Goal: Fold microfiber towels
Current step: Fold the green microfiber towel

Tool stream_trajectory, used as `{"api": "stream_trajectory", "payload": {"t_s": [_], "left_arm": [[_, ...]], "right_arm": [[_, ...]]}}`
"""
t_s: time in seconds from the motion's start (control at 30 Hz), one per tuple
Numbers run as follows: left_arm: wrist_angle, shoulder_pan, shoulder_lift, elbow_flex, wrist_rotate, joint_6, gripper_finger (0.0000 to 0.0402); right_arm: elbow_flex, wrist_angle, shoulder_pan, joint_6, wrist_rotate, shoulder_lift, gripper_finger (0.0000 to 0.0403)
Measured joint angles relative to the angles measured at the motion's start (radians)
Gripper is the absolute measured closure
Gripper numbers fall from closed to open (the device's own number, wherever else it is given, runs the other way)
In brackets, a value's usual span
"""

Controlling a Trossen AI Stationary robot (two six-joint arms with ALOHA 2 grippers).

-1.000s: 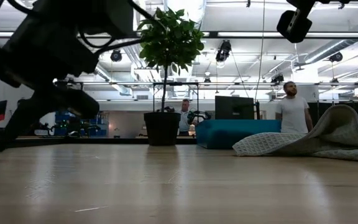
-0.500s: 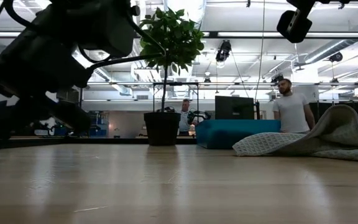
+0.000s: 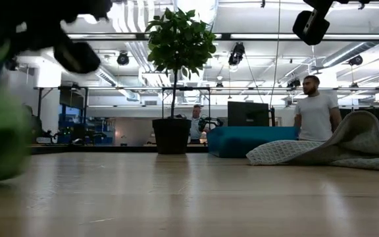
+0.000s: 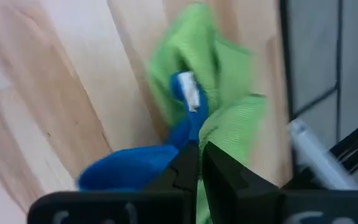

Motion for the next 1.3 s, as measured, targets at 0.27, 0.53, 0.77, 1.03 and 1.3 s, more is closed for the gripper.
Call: {"api": "stream_trajectory", "payload": {"t_s": [0.27, 0.53, 0.77, 1.03, 1.3], "left_arm": [[0.001, -0.002, -0.296, -0.005, -0.003, -0.456, 0.0401], [0.016, -0.007, -0.543, -0.006, -0.237, -0.806, 0.0401], [0.030, -0.014, -0.648, -0.009, -0.476, -1.022, 0.0401], [0.095, -0.030, -0.590, 0.000, -0.438, -0.964, 0.0402], [0.084, -0.059, -0.469, 0.005, -0.380, -0.855, 0.0402]], "right_arm": [[0.000, 0.072, -0.001, -0.020, 0.000, 0.029, 0.0394], [0.000, 0.111, 0.000, -0.019, 0.000, 0.078, 0.0394], [0.000, 0.136, 0.000, -0.002, 0.000, 0.087, 0.0394], [0.000, 0.396, -0.001, -0.171, 0.000, 0.152, 0.0392], [0.198, 0.406, -0.007, -0.359, -0.060, 0.458, 0.0347]]}}
